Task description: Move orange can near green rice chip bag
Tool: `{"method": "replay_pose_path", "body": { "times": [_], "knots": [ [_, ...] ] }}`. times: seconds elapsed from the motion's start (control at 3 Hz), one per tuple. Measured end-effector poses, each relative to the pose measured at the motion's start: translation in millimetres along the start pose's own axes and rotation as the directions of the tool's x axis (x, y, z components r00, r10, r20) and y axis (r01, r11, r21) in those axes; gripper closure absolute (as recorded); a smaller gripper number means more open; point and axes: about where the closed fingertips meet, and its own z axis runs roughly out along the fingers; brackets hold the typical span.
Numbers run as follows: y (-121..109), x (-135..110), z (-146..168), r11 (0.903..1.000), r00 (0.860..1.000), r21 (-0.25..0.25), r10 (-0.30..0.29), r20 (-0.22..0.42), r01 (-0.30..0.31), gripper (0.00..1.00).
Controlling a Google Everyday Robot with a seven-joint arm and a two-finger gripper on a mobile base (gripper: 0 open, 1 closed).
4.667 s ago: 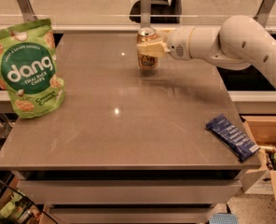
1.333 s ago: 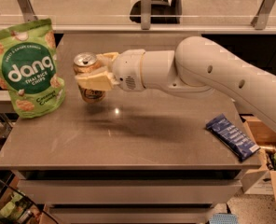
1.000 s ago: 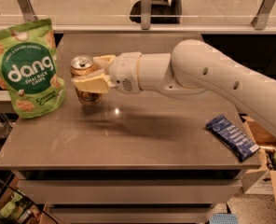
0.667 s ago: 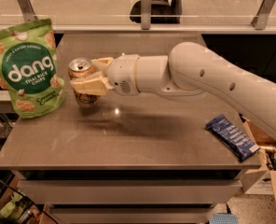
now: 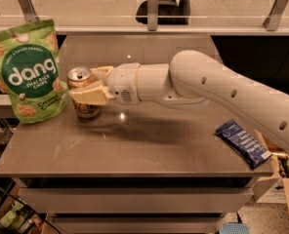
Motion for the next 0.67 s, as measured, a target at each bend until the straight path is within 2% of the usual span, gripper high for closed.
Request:
{"method": "replay_pose_path", "body": {
  "times": [0.33,0.67],
  "knots": [
    [0.4,0.6,0.9,1.0000,1.000,-0.002,0.001,0.000,-0.001,1.00],
    [2.2,-0.5,2.6,1.0000,1.000,-0.006,-0.001,0.000,0.001,0.82]
  ]
}}
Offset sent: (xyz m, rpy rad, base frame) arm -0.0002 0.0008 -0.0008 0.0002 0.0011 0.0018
